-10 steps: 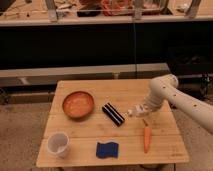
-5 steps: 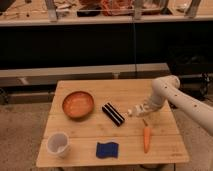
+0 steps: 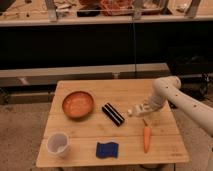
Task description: Place the bottle in the ceramic bowl
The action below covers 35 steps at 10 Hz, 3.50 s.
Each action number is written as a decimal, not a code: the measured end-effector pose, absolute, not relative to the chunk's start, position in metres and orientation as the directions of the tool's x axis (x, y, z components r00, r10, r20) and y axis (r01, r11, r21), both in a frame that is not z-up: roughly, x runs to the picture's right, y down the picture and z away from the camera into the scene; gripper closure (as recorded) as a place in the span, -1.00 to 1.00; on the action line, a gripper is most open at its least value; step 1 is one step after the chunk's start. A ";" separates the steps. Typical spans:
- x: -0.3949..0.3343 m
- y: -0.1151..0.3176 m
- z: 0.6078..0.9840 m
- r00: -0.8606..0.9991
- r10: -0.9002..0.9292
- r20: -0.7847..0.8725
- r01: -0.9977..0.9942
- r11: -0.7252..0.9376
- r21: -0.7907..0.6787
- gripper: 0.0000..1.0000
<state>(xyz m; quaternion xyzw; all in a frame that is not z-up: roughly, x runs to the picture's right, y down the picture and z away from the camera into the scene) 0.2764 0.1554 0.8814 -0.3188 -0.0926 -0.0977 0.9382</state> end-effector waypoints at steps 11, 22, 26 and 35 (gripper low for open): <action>0.289 0.152 0.899 0.956 -0.137 0.261 0.266 0.779 -0.567 -0.60; 0.298 0.146 0.908 0.946 -0.157 0.283 0.295 0.779 -0.553 -0.33; 0.300 0.145 0.907 0.943 -0.166 0.288 0.305 0.778 -0.550 0.26; 0.284 0.126 0.888 0.940 -0.210 0.270 0.326 0.788 -0.523 1.00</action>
